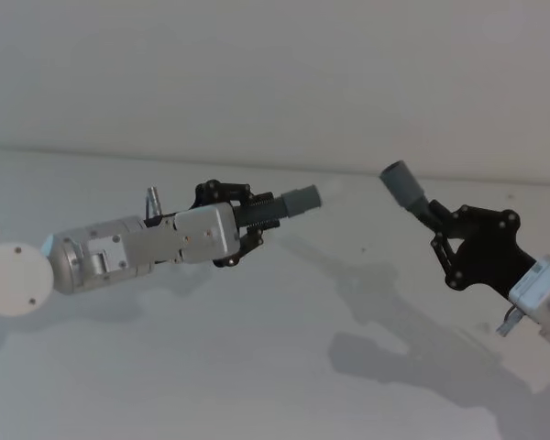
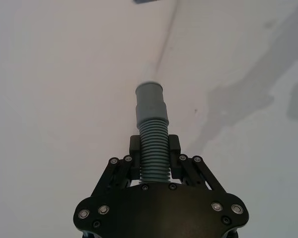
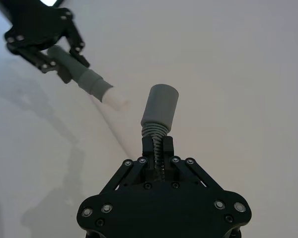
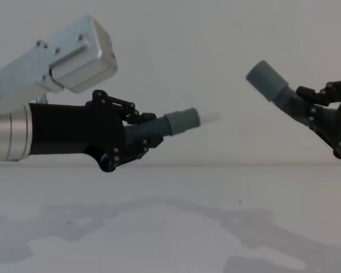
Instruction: Use both hands to pick up one end of the pipe from the table, align the ends, and insert them.
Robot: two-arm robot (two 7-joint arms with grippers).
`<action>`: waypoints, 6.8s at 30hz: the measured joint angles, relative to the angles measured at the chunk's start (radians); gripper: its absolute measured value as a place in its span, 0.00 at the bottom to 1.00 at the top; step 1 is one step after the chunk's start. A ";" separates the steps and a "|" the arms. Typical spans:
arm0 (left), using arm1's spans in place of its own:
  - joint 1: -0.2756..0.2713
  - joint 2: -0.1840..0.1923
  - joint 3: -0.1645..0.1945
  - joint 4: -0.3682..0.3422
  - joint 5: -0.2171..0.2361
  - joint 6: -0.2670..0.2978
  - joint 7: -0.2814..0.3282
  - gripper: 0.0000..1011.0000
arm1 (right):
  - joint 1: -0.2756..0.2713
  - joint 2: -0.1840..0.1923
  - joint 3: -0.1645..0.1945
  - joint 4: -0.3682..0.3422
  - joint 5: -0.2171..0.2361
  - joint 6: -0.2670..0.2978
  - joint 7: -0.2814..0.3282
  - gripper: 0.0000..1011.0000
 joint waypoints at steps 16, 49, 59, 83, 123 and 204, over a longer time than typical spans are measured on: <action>-0.099 0.051 0.055 0.038 0.100 -0.155 -0.134 0.30 | 0.102 0.052 -0.047 0.067 -0.117 -0.168 0.076 0.08; -0.146 0.073 0.078 0.057 0.146 -0.233 -0.196 0.30 | 0.101 0.115 -0.074 0.060 -0.178 -0.138 0.123 0.08; -0.147 0.074 0.079 0.058 0.147 -0.236 -0.198 0.30 | 0.063 0.155 -0.077 0.032 -0.191 -0.096 0.126 0.08; -0.149 0.075 0.079 0.058 0.149 -0.238 -0.200 0.30 | 0.060 0.159 -0.118 -0.004 -0.199 -0.047 0.141 0.08; -0.149 0.075 0.079 0.058 0.148 -0.238 -0.200 0.30 | 0.146 0.114 -0.174 0.047 -0.206 -0.039 0.139 0.08; -0.149 0.075 0.079 0.058 0.149 -0.238 -0.200 0.30 | 0.194 0.084 -0.208 0.076 -0.224 -0.064 0.115 0.08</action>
